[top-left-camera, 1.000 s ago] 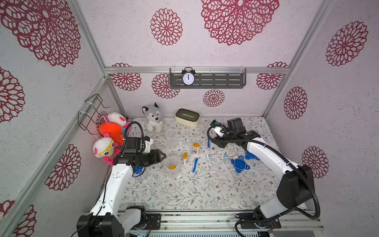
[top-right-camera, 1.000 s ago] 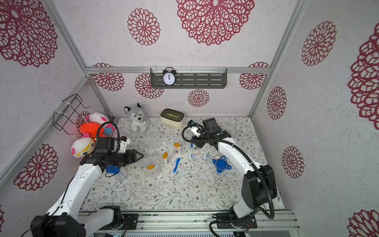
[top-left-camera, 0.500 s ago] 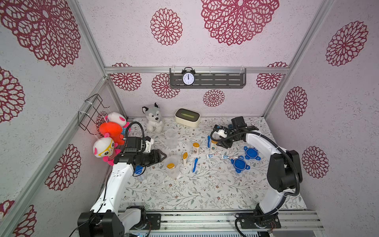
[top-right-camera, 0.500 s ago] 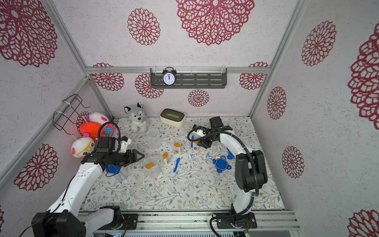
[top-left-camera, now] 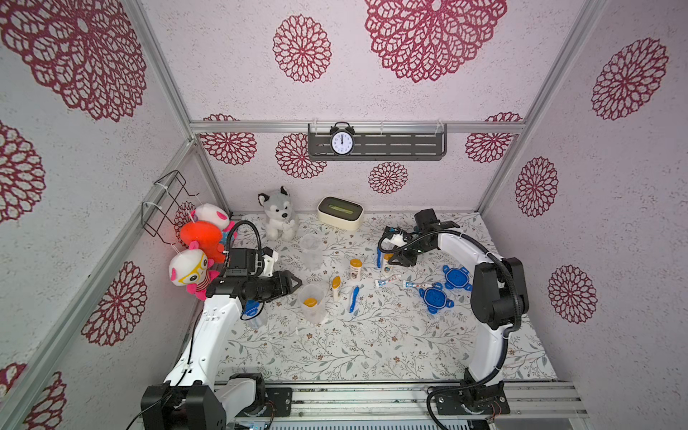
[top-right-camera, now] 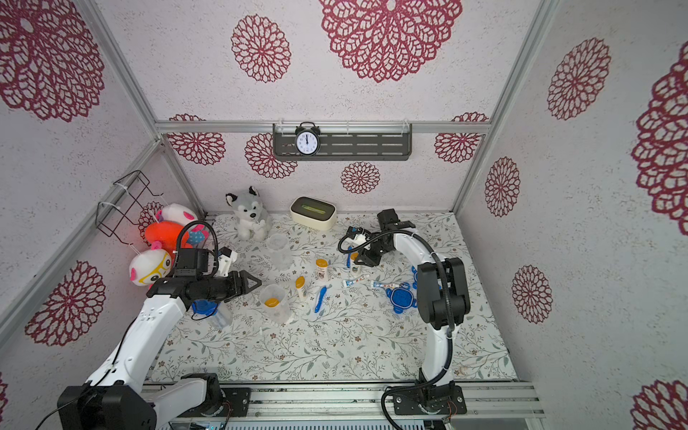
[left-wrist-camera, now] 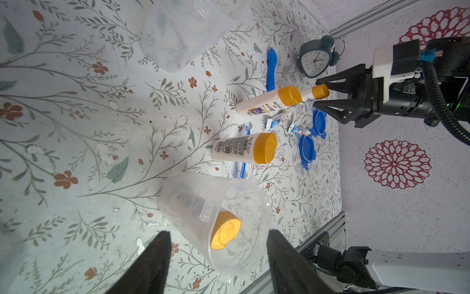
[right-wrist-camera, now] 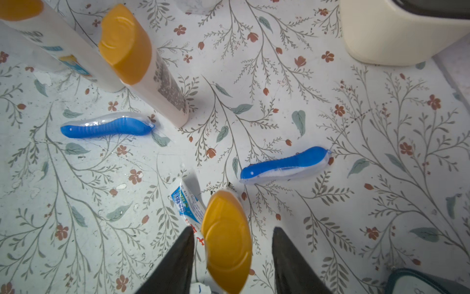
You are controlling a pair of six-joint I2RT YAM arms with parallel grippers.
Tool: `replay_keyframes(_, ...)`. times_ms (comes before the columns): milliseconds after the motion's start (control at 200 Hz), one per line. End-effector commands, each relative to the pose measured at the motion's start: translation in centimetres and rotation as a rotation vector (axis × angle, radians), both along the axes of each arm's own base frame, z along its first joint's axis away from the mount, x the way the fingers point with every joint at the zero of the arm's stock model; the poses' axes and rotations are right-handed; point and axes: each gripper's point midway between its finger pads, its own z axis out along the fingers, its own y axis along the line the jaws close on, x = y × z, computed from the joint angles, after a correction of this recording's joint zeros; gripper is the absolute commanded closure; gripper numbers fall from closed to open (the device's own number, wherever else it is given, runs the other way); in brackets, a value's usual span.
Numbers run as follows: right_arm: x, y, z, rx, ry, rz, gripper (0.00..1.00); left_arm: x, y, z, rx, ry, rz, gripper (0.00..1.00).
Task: Pack away toiletry kits
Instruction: Pick up the toiletry item from the center of the board.
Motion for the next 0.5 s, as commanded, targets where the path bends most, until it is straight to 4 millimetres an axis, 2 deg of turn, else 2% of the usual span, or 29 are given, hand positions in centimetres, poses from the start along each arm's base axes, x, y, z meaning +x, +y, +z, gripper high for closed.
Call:
replay_keyframes(0, -0.2, 1.2, 1.6, 0.077, -0.004, 0.033, 0.57, 0.6, 0.1, 0.4, 0.001, -0.030, -0.010, 0.36)
replay_keyframes(100, -0.2, 1.7, 2.3, 0.115, -0.005, 0.035, 0.68, 0.6, 0.1, 0.4, 0.000, -0.030, -0.009, 0.37)
replay_keyframes(195, -0.5, 1.8, 3.0, 0.134, -0.005, 0.029, 0.74, 0.5, 0.1, 0.4, -0.002, -0.033, -0.005, 0.37)
replay_keyframes(325, -0.9, 1.6, 5.6, 0.163, -0.029, -0.022, 0.82, 0.5, 0.1, 0.5, -0.003, -0.035, -0.003, 0.37)
replay_keyframes(445, -1.4, 2.1, 11.1, 0.281, -0.057, -0.142, 0.84, 0.5, 0.0, 0.6, -0.008, -0.037, -0.007, 0.37)
replay_keyframes(495, -2.2, 2.6, 13.7, 0.343, -0.069, -0.175, 0.84, 0.5, 0.0, 0.6, -0.011, -0.039, -0.009, 0.37)
